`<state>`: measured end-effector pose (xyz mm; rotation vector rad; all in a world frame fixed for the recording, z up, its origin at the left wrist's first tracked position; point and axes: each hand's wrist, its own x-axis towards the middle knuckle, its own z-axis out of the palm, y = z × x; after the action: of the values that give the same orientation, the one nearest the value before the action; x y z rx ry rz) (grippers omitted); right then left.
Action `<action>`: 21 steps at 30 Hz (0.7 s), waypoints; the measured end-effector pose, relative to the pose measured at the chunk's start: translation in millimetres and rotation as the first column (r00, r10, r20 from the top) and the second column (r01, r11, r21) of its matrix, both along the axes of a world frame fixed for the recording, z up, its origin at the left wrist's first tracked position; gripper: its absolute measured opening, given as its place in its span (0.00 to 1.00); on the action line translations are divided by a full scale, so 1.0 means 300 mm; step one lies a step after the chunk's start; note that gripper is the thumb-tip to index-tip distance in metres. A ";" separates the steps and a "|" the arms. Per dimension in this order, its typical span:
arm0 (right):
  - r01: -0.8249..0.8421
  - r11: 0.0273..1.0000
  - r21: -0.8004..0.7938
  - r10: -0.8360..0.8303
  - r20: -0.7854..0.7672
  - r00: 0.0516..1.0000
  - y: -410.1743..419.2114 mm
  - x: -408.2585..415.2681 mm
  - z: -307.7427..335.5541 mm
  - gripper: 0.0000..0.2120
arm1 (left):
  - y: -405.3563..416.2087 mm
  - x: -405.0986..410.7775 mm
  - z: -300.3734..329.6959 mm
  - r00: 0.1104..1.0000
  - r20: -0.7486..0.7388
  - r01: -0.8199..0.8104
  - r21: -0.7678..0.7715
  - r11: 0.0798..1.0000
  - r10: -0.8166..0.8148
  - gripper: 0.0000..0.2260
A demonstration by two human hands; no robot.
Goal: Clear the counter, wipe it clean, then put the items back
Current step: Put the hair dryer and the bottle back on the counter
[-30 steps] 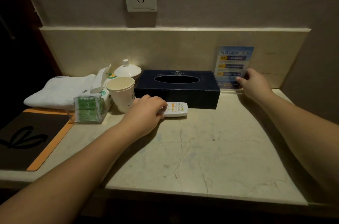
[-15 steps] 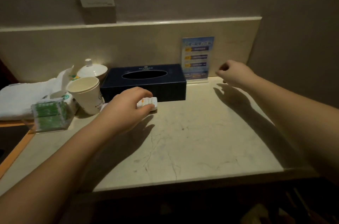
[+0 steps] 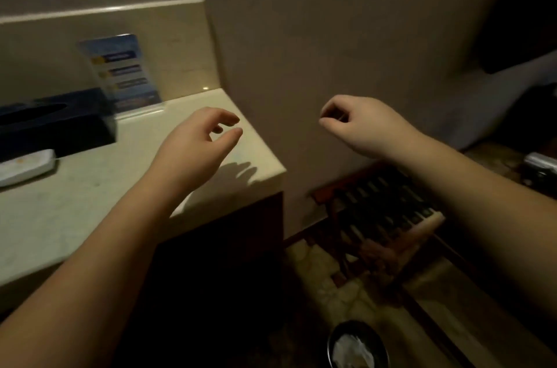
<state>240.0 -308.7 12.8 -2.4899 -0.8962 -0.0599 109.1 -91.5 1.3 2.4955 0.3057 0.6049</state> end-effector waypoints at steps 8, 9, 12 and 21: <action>0.205 0.972 -0.110 -0.222 -0.168 0.961 -0.730 -0.104 -0.319 0.10 | -0.633 0.156 -0.232 0.973 -0.079 0.213 -0.029 0.977 -0.215 0.09; 0.238 0.964 -0.116 -0.257 -0.190 0.948 -0.811 -0.126 -0.364 0.10 | -0.708 0.162 -0.269 0.965 -0.111 0.234 -0.055 0.971 -0.239 0.09; 0.337 0.933 -0.122 -0.358 -0.247 0.901 -1.039 -0.196 -0.479 0.11 | -0.920 0.177 -0.369 0.916 -0.200 0.326 -0.137 0.935 -0.348 0.10; 0.602 0.769 -0.217 -0.621 -0.478 0.621 -1.475 -0.315 -0.695 0.12 | -1.343 0.306 -0.557 0.755 -0.376 0.507 -0.184 0.842 -0.537 0.12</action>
<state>145.5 -751.3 -195.8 -2.5201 0.2154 0.4042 200.9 -494.4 -165.8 2.4560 -0.2264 -0.1736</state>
